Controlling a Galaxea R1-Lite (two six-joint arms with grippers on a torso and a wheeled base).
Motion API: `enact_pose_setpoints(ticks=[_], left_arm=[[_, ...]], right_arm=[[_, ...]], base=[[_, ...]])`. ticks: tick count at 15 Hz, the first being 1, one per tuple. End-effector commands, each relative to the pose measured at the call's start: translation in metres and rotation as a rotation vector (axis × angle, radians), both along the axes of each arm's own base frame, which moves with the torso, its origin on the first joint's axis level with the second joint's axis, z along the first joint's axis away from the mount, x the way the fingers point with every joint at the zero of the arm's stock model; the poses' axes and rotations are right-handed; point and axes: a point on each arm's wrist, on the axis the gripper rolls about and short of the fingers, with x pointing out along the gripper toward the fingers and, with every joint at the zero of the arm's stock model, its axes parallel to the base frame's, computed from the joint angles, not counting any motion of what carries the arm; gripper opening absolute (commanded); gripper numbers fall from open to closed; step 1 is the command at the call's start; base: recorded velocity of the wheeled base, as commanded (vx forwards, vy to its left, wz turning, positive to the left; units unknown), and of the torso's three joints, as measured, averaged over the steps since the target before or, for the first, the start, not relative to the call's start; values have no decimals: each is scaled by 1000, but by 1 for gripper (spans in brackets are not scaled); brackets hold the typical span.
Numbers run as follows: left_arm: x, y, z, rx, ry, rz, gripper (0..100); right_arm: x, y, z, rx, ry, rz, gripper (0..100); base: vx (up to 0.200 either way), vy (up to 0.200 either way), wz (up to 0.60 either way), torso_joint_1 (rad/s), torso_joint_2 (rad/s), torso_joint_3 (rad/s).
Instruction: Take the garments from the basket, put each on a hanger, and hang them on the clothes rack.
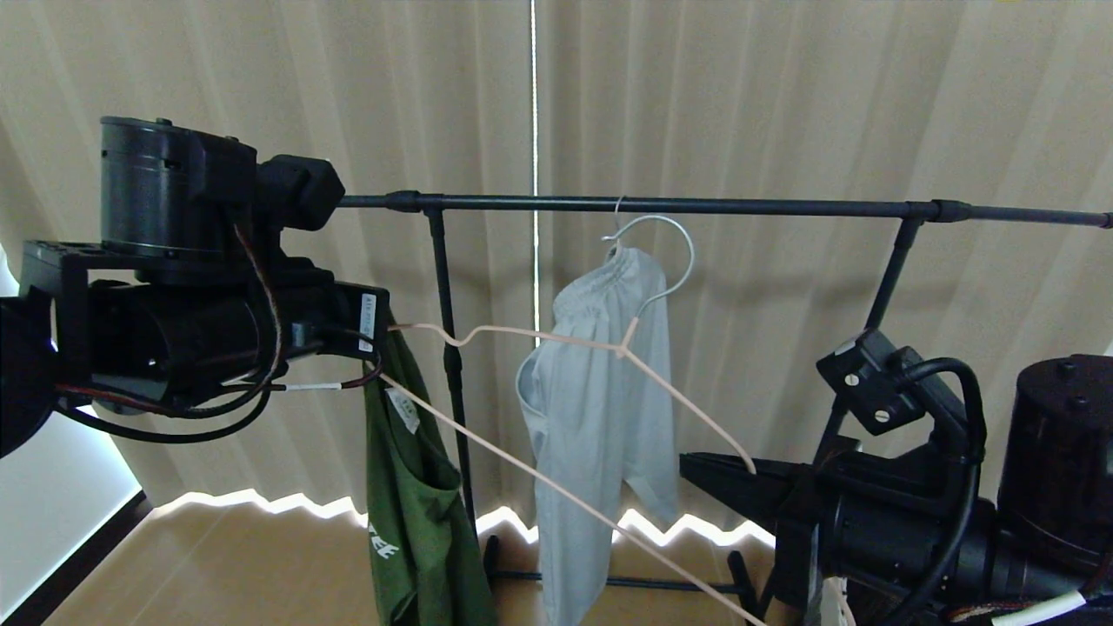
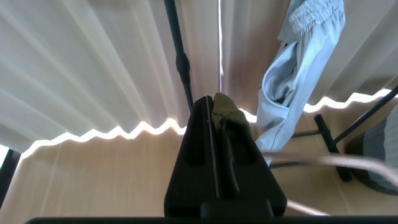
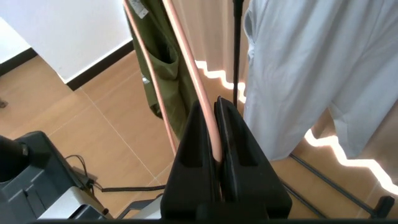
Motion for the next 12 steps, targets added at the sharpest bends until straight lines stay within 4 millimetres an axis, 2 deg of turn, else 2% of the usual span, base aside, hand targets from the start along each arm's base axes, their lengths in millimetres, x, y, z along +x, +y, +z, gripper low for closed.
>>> enact_pose_setpoints(ticks=[1, 12], left_arm=[[-1, 0, 0, -1, -1, 0, 0], [-2, 5, -5, 24, 10, 20, 0]], right_arm=[[5, 0, -2, -8, 8, -14, 0], [8, -3, -1, -8, 3, -46, 0]], base=[[0, 0, 0, 0, 0, 0], [0, 0, 0, 0, 0, 0]])
